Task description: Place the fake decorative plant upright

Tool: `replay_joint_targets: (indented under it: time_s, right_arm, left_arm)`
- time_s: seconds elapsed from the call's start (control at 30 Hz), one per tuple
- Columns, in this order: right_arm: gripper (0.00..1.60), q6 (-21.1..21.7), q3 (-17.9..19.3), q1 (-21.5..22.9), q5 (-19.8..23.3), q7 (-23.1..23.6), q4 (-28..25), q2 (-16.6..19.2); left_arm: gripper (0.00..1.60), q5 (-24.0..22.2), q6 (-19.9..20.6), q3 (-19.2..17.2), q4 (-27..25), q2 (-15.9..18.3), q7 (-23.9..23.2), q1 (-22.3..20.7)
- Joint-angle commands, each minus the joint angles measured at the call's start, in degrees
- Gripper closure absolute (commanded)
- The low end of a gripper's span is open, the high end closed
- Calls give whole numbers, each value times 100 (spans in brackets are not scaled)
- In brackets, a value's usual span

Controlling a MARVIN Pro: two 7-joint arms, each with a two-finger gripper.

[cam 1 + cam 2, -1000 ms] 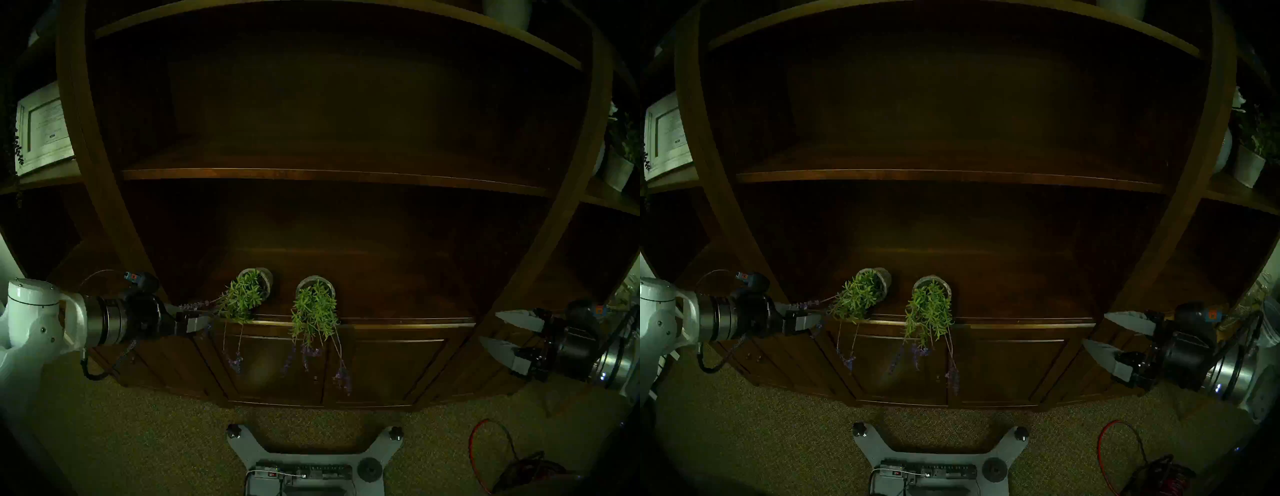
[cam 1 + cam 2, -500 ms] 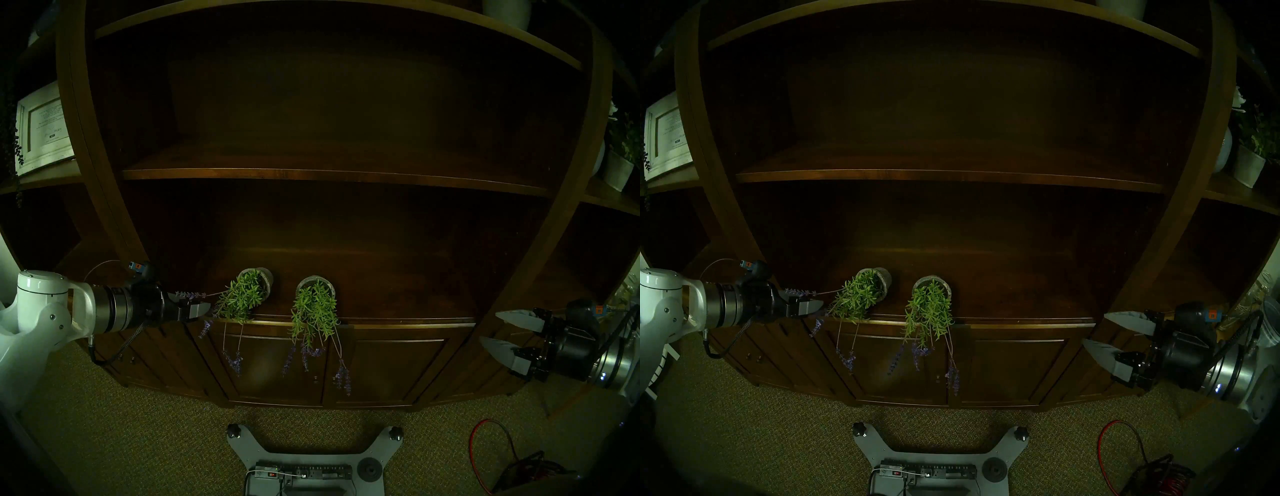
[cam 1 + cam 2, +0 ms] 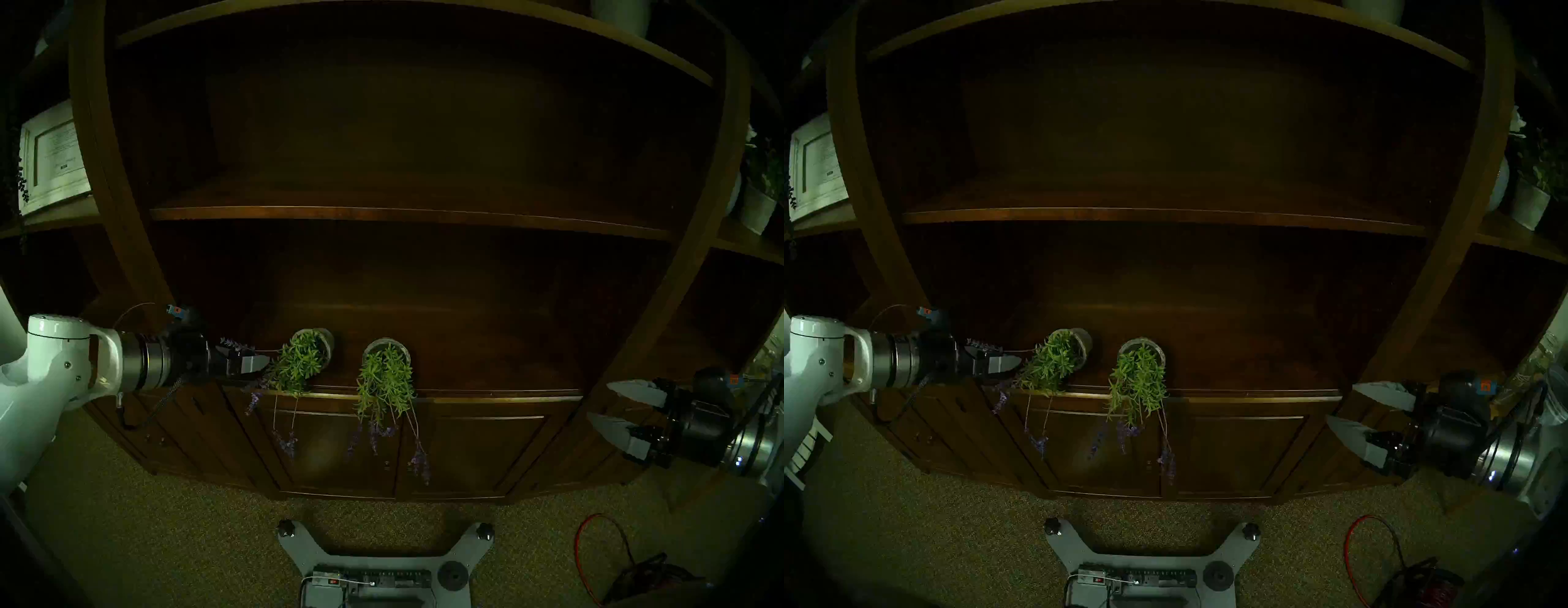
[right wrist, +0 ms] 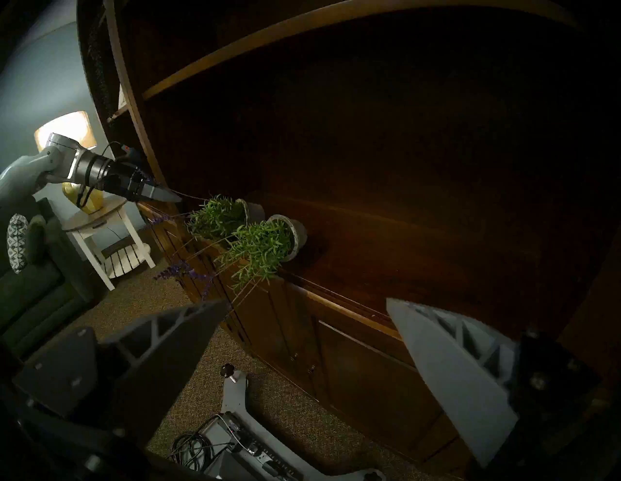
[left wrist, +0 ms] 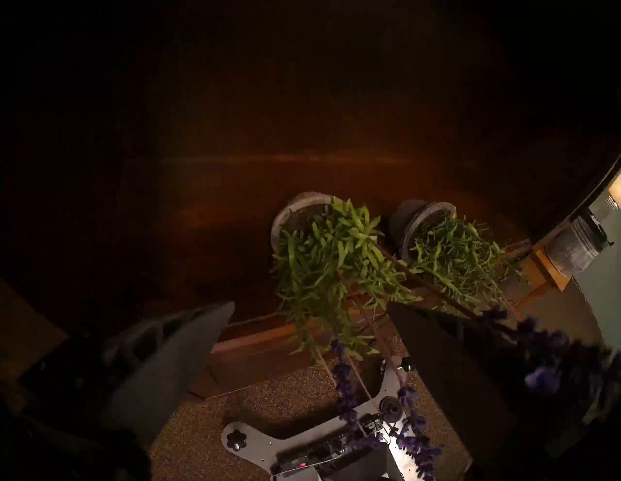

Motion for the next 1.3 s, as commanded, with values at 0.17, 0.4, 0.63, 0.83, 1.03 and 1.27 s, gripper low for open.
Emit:
replay_joint_targets:
  time_s: [0.17, 0.4, 0.63, 0.83, 1.03, 1.27]
  right_arm:
    - [0, -13, 10, 10, -7, 6, -11, -2]
    - [0, -12, 10, 10, -6, 6, -11, -2]
    - [0, -13, 10, 10, -6, 6, -11, -2]
    - [0, -14, 10, 10, -7, 6, -12, -2]
    - [0, -15, 10, 10, -7, 6, -12, -2]
    - [0, -15, 10, 10, -7, 6, -12, -2]
  left_arm:
    - [0, -356, -364, 357, 246, 606, 170, -827]
    - [0, -607, -456, 608, 500, 892, 170, -1274]
    - [0, -882, -667, 979, 607, 1230, 194, -1549]
    - [0, -996, -839, 1420, 646, 1375, 237, -1789]
    - [0, -1043, -1027, 1980, 658, 1467, 263, -2087]
    - [0, -974, -1102, 2385, 638, 1437, 297, -2344]
